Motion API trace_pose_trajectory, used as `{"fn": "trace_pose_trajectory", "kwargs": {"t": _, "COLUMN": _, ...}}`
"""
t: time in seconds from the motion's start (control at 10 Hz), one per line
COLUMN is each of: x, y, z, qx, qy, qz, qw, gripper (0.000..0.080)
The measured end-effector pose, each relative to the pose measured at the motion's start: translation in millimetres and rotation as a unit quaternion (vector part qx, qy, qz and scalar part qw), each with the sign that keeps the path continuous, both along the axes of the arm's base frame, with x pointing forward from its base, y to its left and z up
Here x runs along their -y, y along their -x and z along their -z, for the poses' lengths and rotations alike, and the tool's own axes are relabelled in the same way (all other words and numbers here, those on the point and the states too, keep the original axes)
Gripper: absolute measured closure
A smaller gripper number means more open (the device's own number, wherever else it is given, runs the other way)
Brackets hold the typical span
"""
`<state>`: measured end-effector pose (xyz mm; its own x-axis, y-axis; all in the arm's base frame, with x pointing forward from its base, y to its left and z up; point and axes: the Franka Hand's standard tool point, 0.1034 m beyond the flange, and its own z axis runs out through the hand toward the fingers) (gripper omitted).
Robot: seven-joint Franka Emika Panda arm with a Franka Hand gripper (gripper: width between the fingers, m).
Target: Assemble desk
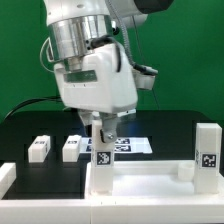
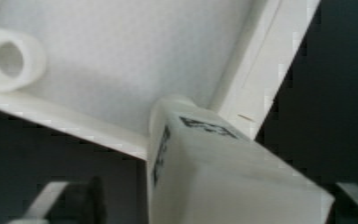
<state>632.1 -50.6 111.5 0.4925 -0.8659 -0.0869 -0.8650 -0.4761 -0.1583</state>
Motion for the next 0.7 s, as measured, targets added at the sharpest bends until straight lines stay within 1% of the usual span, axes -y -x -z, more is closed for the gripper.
{"fn": "trace_pose_trajectory", "kwargs": {"t": 0.1, "x": -3.1, "y": -0.4, "z": 0.3, "qx": 0.013, "qy": 0.009, "qz": -0.093, "qw": 0.996, "gripper": 0.0228}}
{"fn": "trace_pose_trajectory", "kwargs": {"t": 0.2, "x": -8.5, "y": 1.6, "z": 0.5, "qx": 0.019, "qy": 0.016, "qz": -0.197, "qw": 0.98, "gripper": 0.0164}}
{"fn": "trace_pose_trajectory", "kwargs": {"t": 0.3, "x": -12.7, "y": 4.2, "z": 0.1, "qx": 0.027, "qy": 0.021, "qz": -0.207, "qw": 0.978, "gripper": 0.0154}}
{"fn": "trace_pose_trajectory", "kwargs": {"t": 0.5, "x": -10.2, "y": 6.4, "z": 1.2, "qx": 0.034, "qy": 0.03, "qz": -0.278, "qw": 0.96, "gripper": 0.0151}}
{"fn": "trace_pose_trajectory", "kwargs": {"t": 0.6, "x": -9.1, "y": 6.4, "z": 1.1, "qx": 0.039, "qy": 0.039, "qz": -0.337, "qw": 0.94, "gripper": 0.0151}}
{"fn": "trace_pose_trajectory", "kwargs": {"t": 0.7, "x": -5.4, "y": 5.8, "z": 1.0, "qx": 0.039, "qy": 0.06, "qz": -0.438, "qw": 0.896, "gripper": 0.0151}}
